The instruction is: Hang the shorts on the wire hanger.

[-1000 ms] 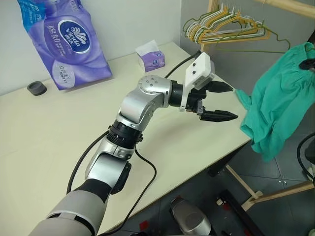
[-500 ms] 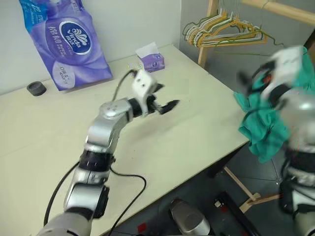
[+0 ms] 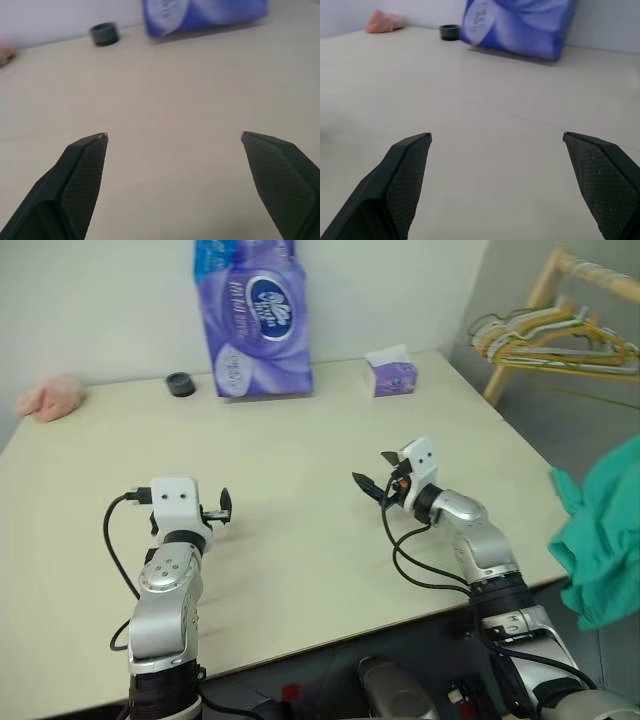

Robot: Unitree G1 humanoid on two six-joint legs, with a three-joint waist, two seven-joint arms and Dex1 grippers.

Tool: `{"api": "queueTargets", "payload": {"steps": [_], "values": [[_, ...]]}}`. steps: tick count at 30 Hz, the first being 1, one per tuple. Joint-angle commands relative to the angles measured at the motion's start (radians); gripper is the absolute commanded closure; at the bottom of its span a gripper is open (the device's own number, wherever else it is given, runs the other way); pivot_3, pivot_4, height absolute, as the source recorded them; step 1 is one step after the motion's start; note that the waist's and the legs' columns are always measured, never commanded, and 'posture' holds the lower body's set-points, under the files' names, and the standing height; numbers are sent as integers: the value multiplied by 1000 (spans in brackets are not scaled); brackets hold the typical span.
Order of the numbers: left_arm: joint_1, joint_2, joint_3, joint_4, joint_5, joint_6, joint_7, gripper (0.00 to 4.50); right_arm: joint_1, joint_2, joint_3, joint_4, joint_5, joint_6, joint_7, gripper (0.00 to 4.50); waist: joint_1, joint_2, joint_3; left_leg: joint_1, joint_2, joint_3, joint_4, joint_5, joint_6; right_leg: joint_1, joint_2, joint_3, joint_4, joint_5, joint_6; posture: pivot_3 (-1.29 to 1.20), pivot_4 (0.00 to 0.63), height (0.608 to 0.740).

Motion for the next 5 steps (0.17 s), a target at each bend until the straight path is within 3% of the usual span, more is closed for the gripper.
{"api": "queueTargets", "payload": {"steps": [1, 5], "values": [[1, 9, 35, -43, -15, -39, 6, 0, -71, 14, -14, 92, -13, -89, 24, 8, 48, 0, 0, -4, 0, -1, 1, 0, 0, -3, 1, -1, 0, 1, -1, -57, 60, 740], [12, 9, 39, -45, -44, -55, -17, 0, -96, 18, -27, 162, -18, -140, 35, 8, 107, 1, -1, -9, 0, 0, 2, 1, -1, -7, 0, -2, 0, 1, -2, -10, 61, 740]]}}
